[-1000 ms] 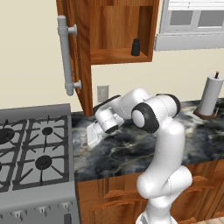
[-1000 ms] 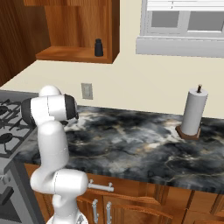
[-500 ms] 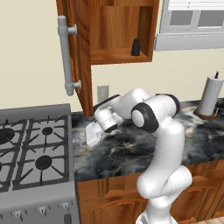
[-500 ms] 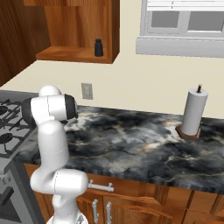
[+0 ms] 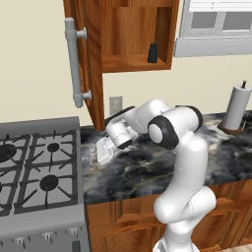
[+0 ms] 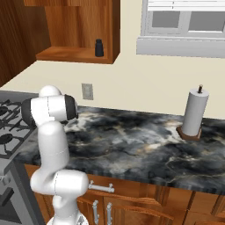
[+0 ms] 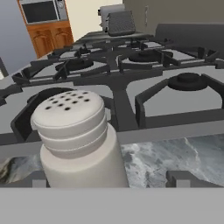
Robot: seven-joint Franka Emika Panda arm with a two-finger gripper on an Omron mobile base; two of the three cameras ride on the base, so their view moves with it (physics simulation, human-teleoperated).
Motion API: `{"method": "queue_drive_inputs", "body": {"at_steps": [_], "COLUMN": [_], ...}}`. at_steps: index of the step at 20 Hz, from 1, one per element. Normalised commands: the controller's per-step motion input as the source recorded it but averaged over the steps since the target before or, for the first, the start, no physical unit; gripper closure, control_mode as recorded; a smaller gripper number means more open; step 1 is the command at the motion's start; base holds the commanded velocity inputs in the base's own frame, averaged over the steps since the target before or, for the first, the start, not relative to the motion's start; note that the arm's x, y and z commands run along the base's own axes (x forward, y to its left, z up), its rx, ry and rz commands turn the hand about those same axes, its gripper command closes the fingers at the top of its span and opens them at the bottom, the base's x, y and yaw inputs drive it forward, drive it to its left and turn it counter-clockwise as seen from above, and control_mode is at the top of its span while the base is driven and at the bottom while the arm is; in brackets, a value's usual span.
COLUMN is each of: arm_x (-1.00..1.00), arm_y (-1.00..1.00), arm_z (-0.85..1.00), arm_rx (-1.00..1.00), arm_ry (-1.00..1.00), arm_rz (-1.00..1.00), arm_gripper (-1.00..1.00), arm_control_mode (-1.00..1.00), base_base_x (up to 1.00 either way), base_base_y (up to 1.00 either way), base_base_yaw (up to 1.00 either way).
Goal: Take 2 condiments from the cabinet and move them on the counter near the stove.Make sure the condiments are lined up with each other, next to each other.
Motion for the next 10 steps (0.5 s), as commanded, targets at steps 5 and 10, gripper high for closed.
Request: {"method": "queue_drive_inputs", "body": {"at_steps": [5, 10], "arm_x": [0.00, -0.01], "arm_y": [0.00, -0.07], "arm_z": [0.00, 0.02], "arm_rx": [0.00, 0.00], "arm_ry": [0.00, 0.00], "arm_rz": [0.00, 0.00], "arm_gripper": [-1.00, -1.00], "arm_control_mode": [-1.00, -1.00], "base_base_x": [0.00, 0.00], "base_base_y": [0.00, 0.00], "base_base_yaw": [0.00, 0.00]}}
